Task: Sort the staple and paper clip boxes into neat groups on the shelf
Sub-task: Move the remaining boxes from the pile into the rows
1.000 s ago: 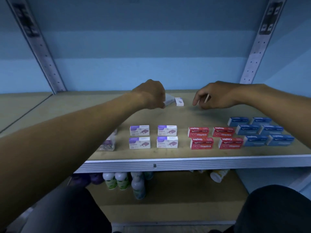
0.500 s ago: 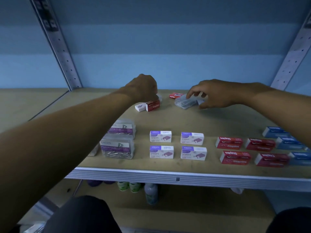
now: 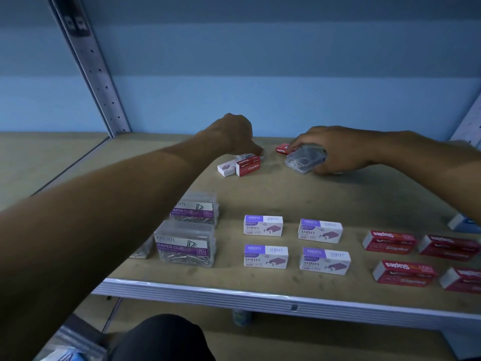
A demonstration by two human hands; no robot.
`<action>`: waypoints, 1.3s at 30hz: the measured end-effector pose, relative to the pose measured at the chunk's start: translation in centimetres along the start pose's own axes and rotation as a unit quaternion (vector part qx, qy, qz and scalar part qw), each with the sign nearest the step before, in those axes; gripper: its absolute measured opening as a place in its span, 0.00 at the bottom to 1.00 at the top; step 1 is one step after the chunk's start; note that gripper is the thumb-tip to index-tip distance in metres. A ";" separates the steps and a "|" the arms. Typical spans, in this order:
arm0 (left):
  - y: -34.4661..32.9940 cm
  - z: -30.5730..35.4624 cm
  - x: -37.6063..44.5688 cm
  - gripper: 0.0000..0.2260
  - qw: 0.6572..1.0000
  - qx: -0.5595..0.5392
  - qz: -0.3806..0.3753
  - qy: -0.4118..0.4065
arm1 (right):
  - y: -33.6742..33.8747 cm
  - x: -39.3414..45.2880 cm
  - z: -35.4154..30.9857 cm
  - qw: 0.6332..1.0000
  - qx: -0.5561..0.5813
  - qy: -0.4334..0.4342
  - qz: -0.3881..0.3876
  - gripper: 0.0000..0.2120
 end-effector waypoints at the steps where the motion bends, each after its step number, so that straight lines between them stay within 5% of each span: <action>1: -0.1 0.1 0.1 0.26 1.000 0.000 -0.001 0.000 | -0.2 0.1 -0.1 1.000 0.003 0.002 -0.005 0.29; 11: -0.4 0.1 1.2 0.24 1.000 -0.015 -0.003 0.015 | 0.0 -0.2 -0.5 1.000 0.017 0.001 0.015 0.26; 22: 3.2 2.1 0.4 0.20 0.991 -0.079 0.107 0.020 | 1.4 -1.7 -1.1 0.993 0.092 -0.026 0.062 0.24; 30: 5.8 5.1 -1.6 0.25 0.994 -0.067 0.090 -0.004 | 4.3 -4.2 -2.4 0.980 0.175 -0.072 0.066 0.11; 39: 5.7 6.0 -3.8 0.24 0.999 0.004 0.044 -0.004 | 3.8 -6.9 -3.3 0.954 0.277 -0.116 0.009 0.15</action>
Point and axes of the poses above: each hand's wrist, its own x-axis towards the middle knuckle, its own y-axis out of the back of the hand, z = x × y, the point moved 7 cm from there along x, towards the middle knuckle, and after that the axes turned 9 degrees about z, right-handed, at the moved point
